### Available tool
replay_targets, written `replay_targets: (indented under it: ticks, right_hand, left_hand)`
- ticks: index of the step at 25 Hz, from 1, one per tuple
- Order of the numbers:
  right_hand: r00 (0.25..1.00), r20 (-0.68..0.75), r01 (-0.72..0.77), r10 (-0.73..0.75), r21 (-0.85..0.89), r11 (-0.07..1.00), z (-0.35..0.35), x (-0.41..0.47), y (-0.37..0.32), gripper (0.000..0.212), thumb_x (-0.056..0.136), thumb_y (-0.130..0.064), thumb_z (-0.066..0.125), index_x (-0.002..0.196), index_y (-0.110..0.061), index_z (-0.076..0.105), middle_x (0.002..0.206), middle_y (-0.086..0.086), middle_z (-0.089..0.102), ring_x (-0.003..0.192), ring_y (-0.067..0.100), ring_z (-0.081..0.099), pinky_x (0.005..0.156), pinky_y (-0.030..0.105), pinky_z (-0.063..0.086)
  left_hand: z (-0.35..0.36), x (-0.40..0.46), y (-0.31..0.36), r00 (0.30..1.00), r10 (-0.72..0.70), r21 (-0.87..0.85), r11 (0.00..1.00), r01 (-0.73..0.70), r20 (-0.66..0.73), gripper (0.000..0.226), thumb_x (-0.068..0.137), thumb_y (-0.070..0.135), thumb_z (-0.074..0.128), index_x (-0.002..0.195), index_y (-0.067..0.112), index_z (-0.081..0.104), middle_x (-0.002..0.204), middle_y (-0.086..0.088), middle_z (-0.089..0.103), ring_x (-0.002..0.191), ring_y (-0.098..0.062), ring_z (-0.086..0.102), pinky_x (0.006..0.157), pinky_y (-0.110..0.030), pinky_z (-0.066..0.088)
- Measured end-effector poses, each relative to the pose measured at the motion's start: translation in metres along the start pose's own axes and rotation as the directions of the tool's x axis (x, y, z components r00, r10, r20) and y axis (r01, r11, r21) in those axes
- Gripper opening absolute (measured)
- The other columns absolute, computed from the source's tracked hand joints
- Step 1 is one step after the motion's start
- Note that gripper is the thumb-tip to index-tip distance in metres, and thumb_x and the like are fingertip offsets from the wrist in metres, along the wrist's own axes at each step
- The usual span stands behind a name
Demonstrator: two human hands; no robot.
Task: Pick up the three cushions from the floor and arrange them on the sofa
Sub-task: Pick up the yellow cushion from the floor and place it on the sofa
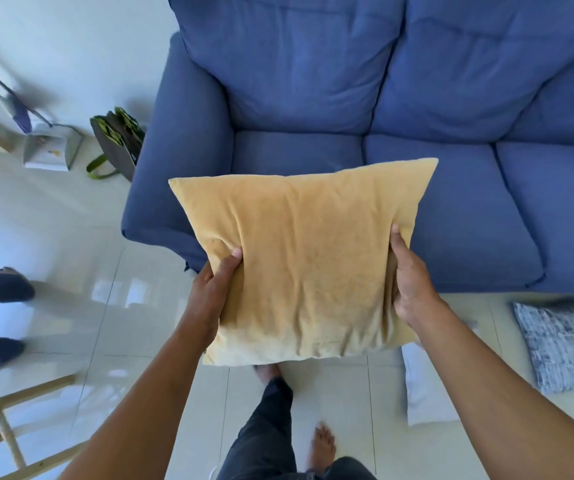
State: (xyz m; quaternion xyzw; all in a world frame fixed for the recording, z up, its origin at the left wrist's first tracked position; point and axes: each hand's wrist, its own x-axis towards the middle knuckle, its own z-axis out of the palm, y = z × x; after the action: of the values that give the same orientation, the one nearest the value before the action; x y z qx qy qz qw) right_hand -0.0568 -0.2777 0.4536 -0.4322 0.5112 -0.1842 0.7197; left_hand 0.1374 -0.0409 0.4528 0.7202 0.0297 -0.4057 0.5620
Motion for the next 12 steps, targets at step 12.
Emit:
replay_targets:
  ticks: [12]
  right_hand:
    - [0.997,0.059,0.041,-0.049,0.136,0.990,0.048,0.124,-0.090,0.097,0.058,-0.080,0.086,0.138,-0.031,0.064,0.142,-0.008,0.069,0.140,0.022,0.057,0.124,0.058,0.031]
  left_hand:
    - [0.024,0.133,0.146,0.992,0.069,-0.029,0.997,-0.066,0.110,0.059,0.080,0.056,0.078,0.132,0.031,0.063,0.123,0.008,0.076,0.115,-0.020,0.070,0.091,-0.041,0.056]
